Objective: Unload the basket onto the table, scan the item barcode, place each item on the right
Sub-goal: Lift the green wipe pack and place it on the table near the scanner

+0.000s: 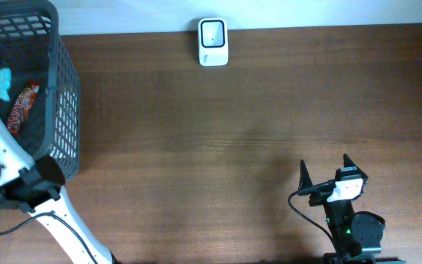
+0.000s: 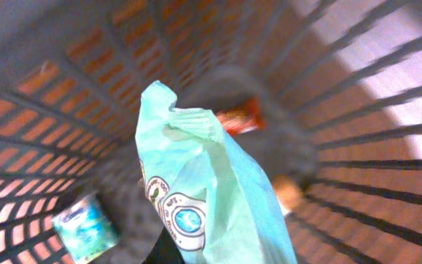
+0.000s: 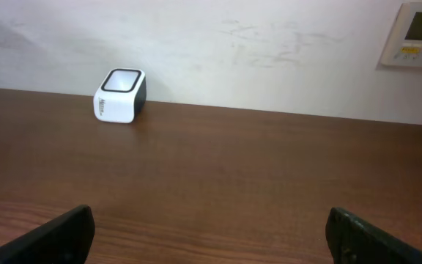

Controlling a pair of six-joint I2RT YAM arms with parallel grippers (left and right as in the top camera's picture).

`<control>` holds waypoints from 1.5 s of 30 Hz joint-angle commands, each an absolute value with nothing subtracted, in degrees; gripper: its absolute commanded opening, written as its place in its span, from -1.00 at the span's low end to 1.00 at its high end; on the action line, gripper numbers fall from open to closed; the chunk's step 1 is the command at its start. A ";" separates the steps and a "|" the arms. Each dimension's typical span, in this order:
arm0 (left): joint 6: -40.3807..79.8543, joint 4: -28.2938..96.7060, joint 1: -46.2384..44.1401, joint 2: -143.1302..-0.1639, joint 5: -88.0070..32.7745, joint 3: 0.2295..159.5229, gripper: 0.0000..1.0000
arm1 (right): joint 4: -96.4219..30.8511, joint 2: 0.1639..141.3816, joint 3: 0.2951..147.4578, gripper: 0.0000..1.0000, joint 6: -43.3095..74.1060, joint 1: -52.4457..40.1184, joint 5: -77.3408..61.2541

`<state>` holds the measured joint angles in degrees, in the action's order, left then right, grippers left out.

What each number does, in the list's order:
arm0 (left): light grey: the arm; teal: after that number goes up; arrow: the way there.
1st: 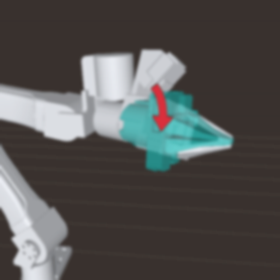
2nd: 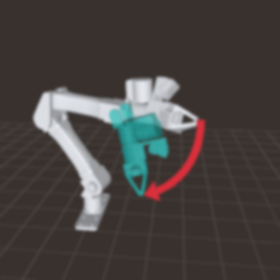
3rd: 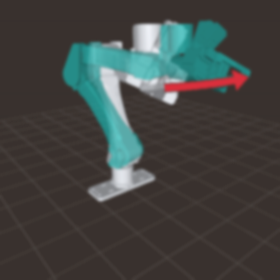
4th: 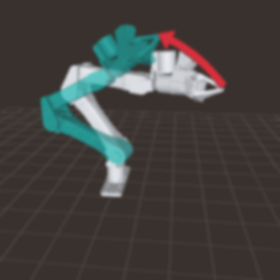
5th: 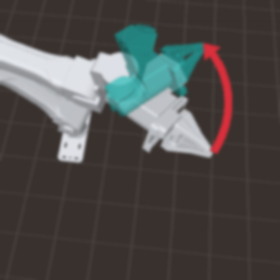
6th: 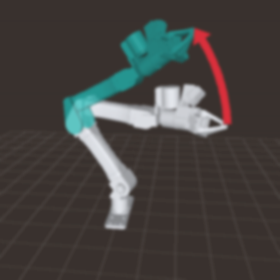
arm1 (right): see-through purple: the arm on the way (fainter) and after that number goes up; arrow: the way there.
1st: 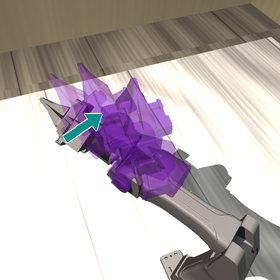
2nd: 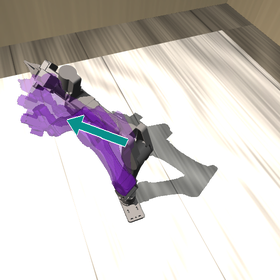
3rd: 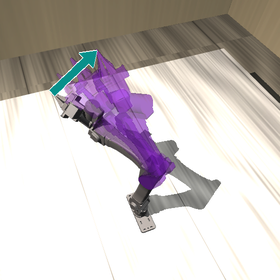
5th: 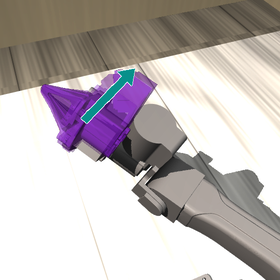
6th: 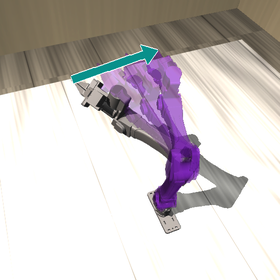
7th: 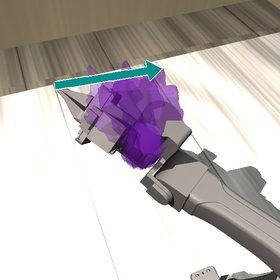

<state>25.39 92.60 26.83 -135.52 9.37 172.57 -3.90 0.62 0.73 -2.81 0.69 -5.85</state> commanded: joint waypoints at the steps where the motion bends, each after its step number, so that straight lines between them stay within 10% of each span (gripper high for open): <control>1: 29.74 89.30 27.18 -129.27 -6.72 179.78 -1.00 | -4.12 0.21 0.32 0.97 -2.76 0.38 -5.74; 8: 31.66 87.15 17.58 -119.77 -29.39 179.76 -1.00 | -4.12 0.21 0.32 0.97 -2.76 0.38 -5.74; 18: 24.75 91.35 -21.34 -130.85 1.23 164.00 -1.00 | -4.12 0.21 0.32 0.97 -2.76 0.38 -5.74; 32: 24.75 79.92 -30.28 -148.92 6.17 147.41 -0.87 | -4.12 0.21 0.32 0.97 -2.76 0.38 -5.74; 36: 22.76 80.79 -31.00 -148.46 3.88 149.01 0.01 | -4.12 0.21 0.32 0.97 -2.76 0.38 -5.74; 38: 19.38 81.58 -30.55 -147.00 2.39 153.77 0.99 | -4.12 0.21 0.32 0.97 -2.76 0.38 -5.74; 45: 19.20 81.49 -18.31 -134.19 2.76 179.78 0.99 | -4.12 0.21 0.32 0.97 -2.76 0.38 -5.74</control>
